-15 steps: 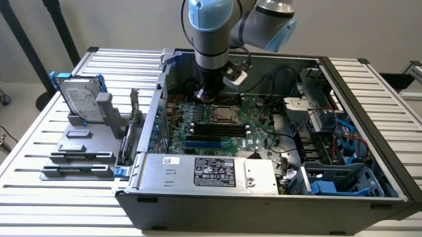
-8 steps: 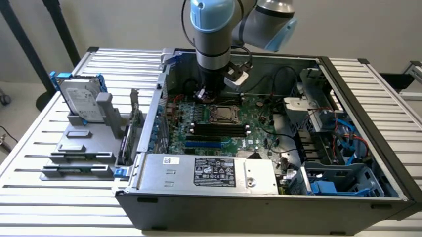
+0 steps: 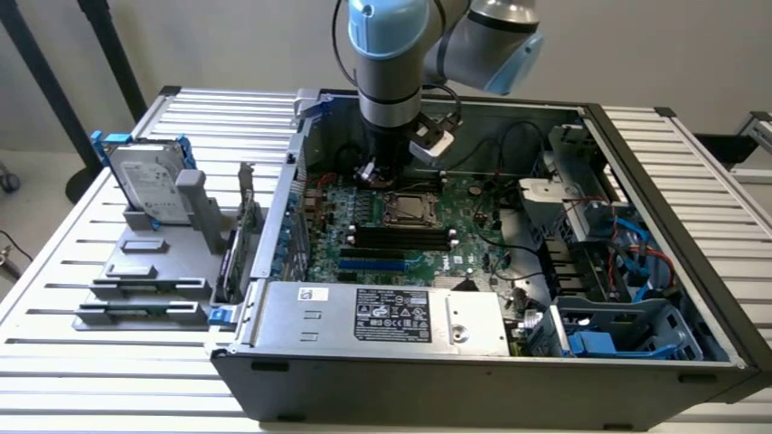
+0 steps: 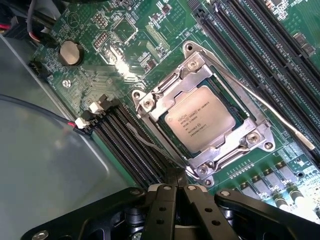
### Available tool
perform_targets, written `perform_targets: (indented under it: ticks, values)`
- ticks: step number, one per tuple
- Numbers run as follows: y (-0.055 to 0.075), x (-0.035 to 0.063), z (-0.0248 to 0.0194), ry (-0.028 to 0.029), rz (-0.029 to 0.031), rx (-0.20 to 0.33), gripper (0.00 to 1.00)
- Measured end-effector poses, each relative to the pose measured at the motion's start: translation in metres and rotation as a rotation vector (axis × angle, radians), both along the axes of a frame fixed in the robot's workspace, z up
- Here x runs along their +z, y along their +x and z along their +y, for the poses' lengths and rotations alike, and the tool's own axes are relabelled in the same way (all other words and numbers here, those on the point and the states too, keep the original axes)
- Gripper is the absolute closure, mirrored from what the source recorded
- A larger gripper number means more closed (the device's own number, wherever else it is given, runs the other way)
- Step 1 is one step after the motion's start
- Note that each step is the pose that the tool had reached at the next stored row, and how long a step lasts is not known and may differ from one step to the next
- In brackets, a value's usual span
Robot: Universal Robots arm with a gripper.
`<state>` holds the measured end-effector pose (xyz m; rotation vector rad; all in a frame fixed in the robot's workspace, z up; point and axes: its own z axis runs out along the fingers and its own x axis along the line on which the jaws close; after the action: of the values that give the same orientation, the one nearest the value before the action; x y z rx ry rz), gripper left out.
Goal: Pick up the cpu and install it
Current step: 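Install the first cpu locking lever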
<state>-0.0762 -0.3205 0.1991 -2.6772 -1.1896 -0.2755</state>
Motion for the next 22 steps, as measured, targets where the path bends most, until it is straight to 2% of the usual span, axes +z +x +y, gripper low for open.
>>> perform_targets:
  ticks: [7, 10, 15, 22]
  values:
    - [0.0003, 0.0002, -0.001, 0.0003, 0.0111, -0.001, 0.89]
    - [0.0023, 0.0004, -0.0023, -0.0002, 0.0194, -0.001, 0.89]
    - [0.0057, 0.0004, -0.0028, 0.0, 0.024, -0.001, 0.89]
    - [0.0089, 0.0004, -0.0029, -0.0003, 0.0262, -0.001, 0.89]
